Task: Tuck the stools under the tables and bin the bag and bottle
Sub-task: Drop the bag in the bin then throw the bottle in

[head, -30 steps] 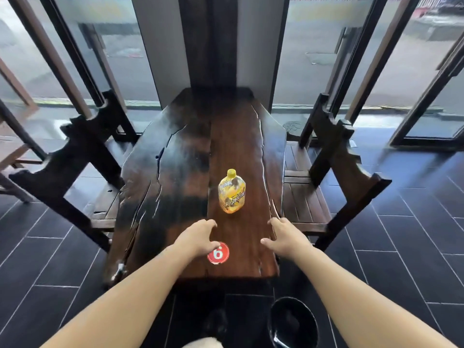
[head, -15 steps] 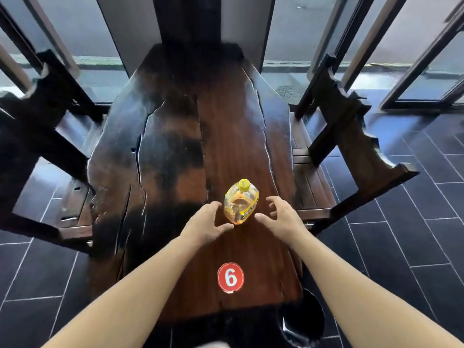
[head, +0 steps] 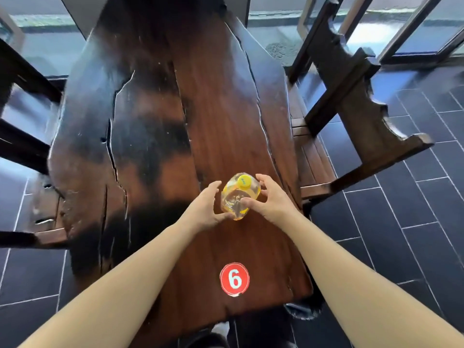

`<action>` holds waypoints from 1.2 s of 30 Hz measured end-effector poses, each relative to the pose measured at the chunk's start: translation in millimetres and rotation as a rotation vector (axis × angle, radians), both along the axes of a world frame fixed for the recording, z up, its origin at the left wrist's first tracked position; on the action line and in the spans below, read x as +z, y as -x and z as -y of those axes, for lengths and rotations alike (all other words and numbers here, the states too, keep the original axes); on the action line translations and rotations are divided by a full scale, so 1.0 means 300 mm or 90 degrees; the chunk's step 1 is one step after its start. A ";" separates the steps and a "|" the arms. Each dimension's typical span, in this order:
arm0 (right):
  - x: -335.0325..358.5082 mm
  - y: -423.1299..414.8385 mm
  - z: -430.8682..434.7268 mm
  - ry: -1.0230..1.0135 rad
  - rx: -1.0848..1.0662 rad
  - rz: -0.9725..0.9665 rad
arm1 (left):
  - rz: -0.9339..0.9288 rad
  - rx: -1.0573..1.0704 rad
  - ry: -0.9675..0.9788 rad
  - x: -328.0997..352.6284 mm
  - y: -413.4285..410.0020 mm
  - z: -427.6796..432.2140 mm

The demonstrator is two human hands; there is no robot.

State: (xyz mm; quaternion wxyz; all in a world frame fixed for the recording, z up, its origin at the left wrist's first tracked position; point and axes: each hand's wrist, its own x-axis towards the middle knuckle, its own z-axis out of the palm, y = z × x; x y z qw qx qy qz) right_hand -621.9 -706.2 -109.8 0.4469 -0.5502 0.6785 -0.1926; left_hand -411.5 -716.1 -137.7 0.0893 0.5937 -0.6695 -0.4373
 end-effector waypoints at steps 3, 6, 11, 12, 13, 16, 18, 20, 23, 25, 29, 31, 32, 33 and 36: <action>-0.019 -0.001 -0.010 0.009 -0.015 0.021 | -0.014 -0.009 -0.001 -0.023 0.012 0.006; -0.028 -0.002 -0.020 0.023 -0.031 0.044 | -0.041 -0.010 0.024 -0.034 0.025 -0.007; -0.039 0.002 -0.039 0.037 -0.053 0.046 | -0.059 0.015 0.047 -0.042 0.048 -0.033; -0.035 0.004 -0.044 0.038 -0.058 0.046 | -0.059 0.016 0.047 -0.039 0.053 -0.035; -0.030 0.008 -0.049 0.040 -0.062 0.046 | -0.062 0.018 0.046 -0.035 0.059 -0.038; -0.001 0.029 -0.067 0.045 -0.071 0.045 | -0.083 0.018 0.039 -0.010 0.081 -0.043; 0.027 0.053 -0.085 0.050 -0.080 0.047 | -0.095 0.005 0.039 0.012 0.105 -0.048; 0.053 0.083 -0.108 0.052 -0.093 0.052 | -0.104 -0.013 0.041 0.033 0.134 -0.057; 0.090 0.146 -0.161 0.055 -0.113 0.059 | -0.113 -0.047 0.054 0.068 0.195 -0.082; 0.116 0.198 -0.202 0.062 -0.129 0.070 | -0.118 -0.075 0.071 0.096 0.246 -0.101; 0.185 0.310 -0.301 0.093 -0.152 0.072 | -0.133 -0.124 0.098 0.144 0.366 -0.154; 0.213 0.374 -0.354 0.101 -0.160 0.068 | -0.136 -0.139 0.107 0.171 0.434 -0.189; 0.228 0.410 -0.384 0.107 -0.165 0.070 | -0.140 -0.146 0.111 0.187 0.473 -0.213; 0.238 0.448 -0.413 0.113 -0.167 0.074 | -0.142 -0.153 0.113 0.201 0.512 -0.237; 0.271 0.570 -0.513 0.116 -0.176 0.085 | -0.159 -0.152 0.105 0.243 0.636 -0.334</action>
